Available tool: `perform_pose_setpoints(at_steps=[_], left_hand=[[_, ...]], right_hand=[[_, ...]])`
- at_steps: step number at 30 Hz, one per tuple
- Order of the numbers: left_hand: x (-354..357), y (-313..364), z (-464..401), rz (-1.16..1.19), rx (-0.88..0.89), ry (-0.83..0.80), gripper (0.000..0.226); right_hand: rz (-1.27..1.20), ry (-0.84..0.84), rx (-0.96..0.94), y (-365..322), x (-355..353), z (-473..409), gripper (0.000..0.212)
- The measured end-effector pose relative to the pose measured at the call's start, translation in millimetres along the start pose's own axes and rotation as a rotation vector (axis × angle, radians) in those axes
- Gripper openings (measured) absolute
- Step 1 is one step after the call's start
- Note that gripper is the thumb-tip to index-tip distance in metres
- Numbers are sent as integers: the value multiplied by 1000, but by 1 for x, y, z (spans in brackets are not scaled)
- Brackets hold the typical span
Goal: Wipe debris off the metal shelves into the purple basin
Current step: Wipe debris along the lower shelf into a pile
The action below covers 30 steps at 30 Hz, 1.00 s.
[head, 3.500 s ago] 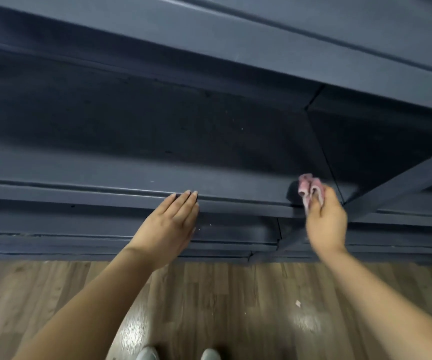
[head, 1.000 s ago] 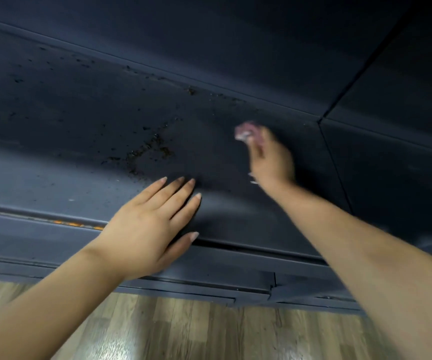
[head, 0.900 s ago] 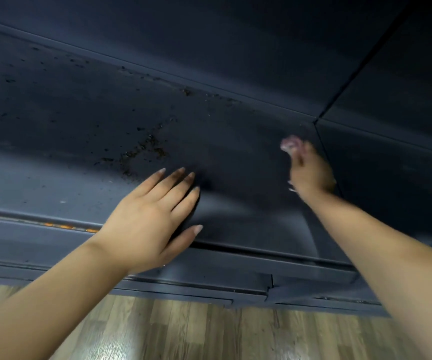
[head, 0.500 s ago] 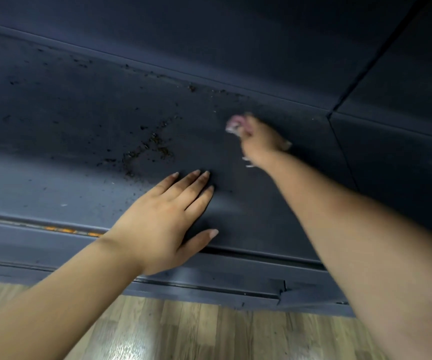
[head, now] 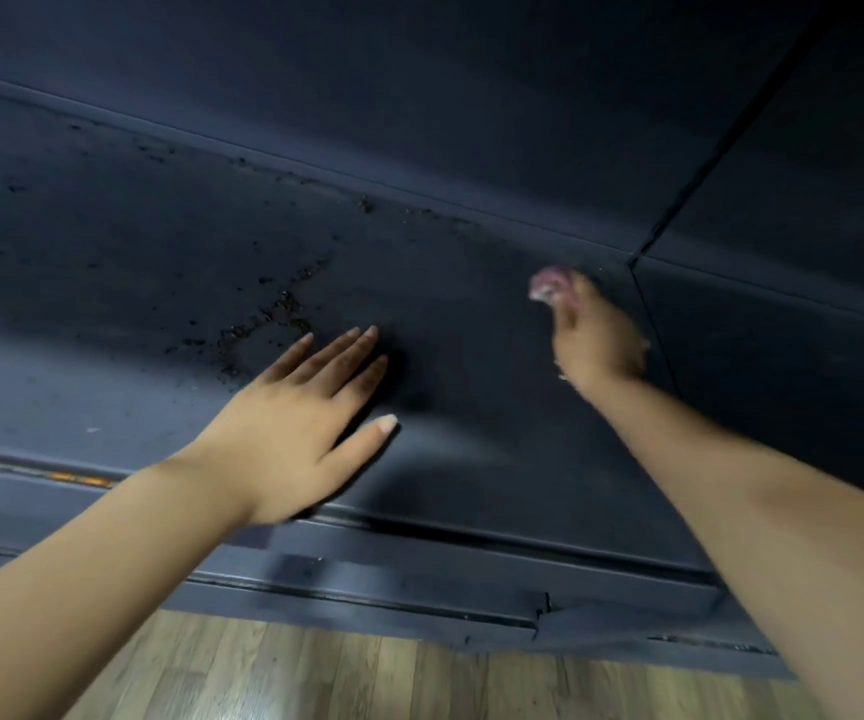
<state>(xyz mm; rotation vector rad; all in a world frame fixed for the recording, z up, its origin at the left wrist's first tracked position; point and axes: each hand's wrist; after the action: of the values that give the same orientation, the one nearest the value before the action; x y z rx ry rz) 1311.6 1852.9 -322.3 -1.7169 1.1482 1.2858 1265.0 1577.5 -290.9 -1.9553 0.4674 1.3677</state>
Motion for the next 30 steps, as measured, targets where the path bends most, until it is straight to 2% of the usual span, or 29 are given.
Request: perform_pose_setpoints(at_steps=[3, 6, 9, 16, 19, 22, 24, 27, 30], left_hand=[[7, -3, -7, -22, -4, -23, 68], [10, -2, -7, -31, 27, -21, 66], [10, 0, -7, -35, 35, 10, 64], [10, -1, -6, -42, 49, 11, 62], [10, -1, -6, -28, 52, 2, 63], [11, -1, -6, -35, 28, 13, 64], [11, -1, -6, -30, 0, 25, 65], [12, 1, -6, -19, -9, 34, 66], [14, -1, -6, -27, -10, 33, 67]], right_hand=[[36, -82, 253, 47, -5, -17, 36], [110, -126, 324, 46, 2, -29, 45], [42, -172, 234, 11, 16, -43, 37], [16, -287, -224, -122, 53, -10, 38], [-14, -322, -272, -129, 54, -3, 44], [-57, -267, -273, -100, 46, -8, 38], [-58, -152, -198, -63, 37, -20, 34], [-73, -7, 69, 6, 19, -48, 30], [-8, -37, 320, 51, 13, -66, 46]])
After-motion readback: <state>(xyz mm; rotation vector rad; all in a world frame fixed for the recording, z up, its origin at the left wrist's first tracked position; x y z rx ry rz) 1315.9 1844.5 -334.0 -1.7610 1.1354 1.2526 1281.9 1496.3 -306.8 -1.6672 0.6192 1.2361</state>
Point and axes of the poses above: each hand's wrist, its own z-axis away from the middle knuckle, its own x-axis out of the palm, y = z × x, and after that the axes turned 10 degrees about x, right-handed
